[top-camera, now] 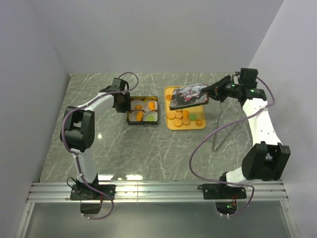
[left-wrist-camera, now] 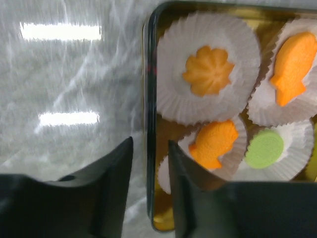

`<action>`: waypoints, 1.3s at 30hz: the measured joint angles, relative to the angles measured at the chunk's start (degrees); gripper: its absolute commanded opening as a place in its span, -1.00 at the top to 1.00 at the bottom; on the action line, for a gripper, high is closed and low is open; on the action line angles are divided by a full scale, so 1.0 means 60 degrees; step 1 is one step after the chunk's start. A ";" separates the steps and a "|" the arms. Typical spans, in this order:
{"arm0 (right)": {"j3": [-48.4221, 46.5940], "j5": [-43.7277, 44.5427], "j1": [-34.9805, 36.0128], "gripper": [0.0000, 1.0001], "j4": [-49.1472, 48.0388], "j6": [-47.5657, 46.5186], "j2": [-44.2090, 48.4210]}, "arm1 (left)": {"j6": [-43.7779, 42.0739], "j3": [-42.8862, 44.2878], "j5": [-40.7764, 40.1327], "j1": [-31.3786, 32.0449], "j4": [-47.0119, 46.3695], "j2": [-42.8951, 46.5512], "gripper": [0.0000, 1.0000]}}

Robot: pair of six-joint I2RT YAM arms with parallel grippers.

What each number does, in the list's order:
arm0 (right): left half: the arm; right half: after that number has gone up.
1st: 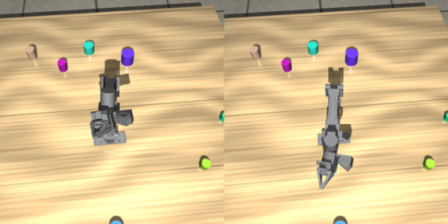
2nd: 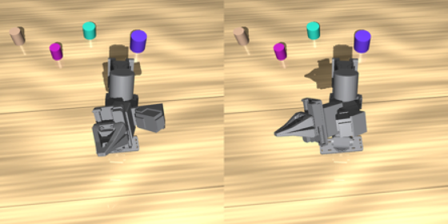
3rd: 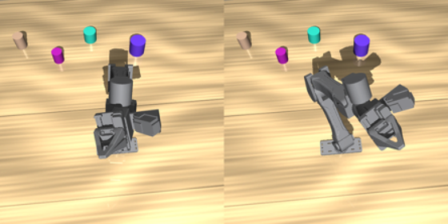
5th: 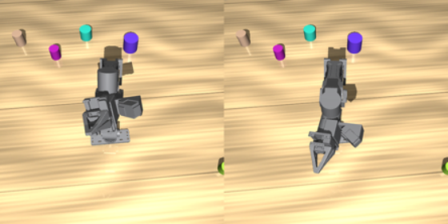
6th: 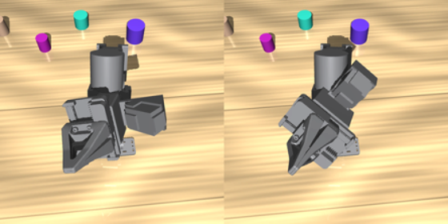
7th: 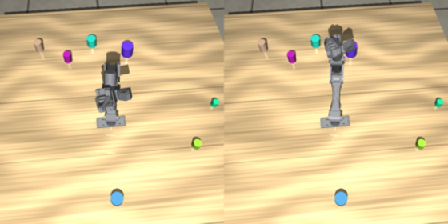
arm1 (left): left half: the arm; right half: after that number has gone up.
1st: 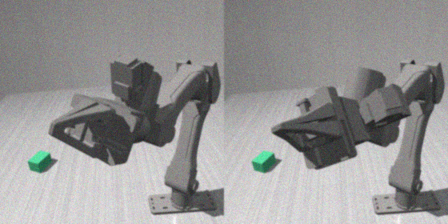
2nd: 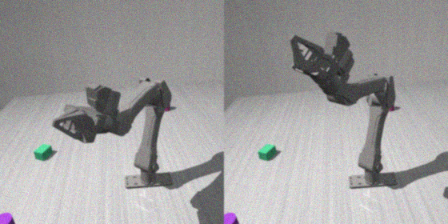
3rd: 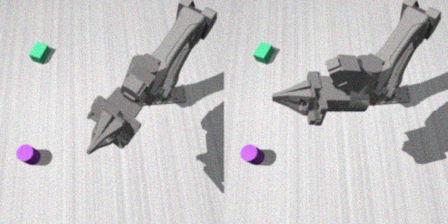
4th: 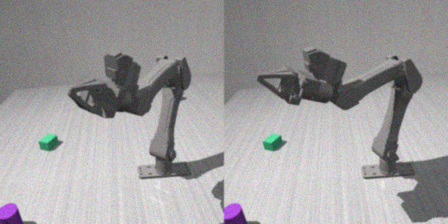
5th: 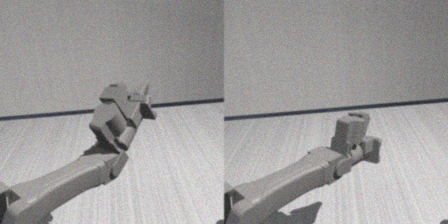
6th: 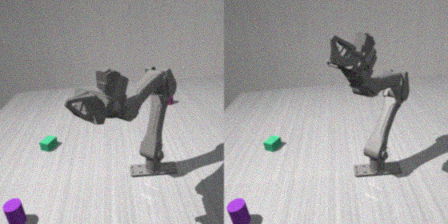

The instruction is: Pack the cookies

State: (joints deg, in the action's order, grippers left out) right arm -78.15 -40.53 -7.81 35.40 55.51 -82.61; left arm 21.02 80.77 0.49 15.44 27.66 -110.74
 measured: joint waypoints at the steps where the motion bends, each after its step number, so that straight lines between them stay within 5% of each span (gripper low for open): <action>1: 0.0000 0.0109 0.0310 1.00 -0.0273 -0.0066 -0.0080 | 0.0033 -0.0106 0.0018 0.0000 0.0011 0.0069 0.00; 4: 0.0102 0.0430 0.1268 1.00 -0.1406 -0.0222 -0.0397 | 0.0149 -0.0484 0.0022 -0.0022 0.0149 0.0375 -0.28; 10: 0.0860 0.0809 0.2492 1.00 -0.4317 0.0233 -0.1075 | 0.0379 -0.1326 0.0350 -0.0652 0.0029 0.1887 -0.45; 15: 0.0688 0.1191 0.3027 1.00 -0.5916 0.0546 -0.2390 | 0.1064 -0.3300 0.1606 -0.2481 -0.1494 0.4524 -0.55; 19: 0.0295 0.1461 0.3712 1.00 -0.6692 0.0841 -0.3523 | 0.2091 -0.5020 0.3843 -0.4127 -0.3872 0.5632 -0.57; 27: -0.0503 0.1610 0.4666 1.00 -0.8244 0.1756 -0.5242 | 0.3650 -0.6513 0.6805 -0.4761 -0.7031 0.4623 -0.58; 39: -0.1789 0.1883 0.5504 1.00 -0.8535 0.2317 -0.6397 | 0.3905 -0.5351 0.7479 -0.3880 -0.8473 0.2095 -0.73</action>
State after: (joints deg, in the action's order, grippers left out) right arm -88.88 -29.23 25.21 -15.81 69.41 -120.99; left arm 44.45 48.66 45.36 -7.84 -23.18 -98.17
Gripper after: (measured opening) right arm 0.259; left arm 0.863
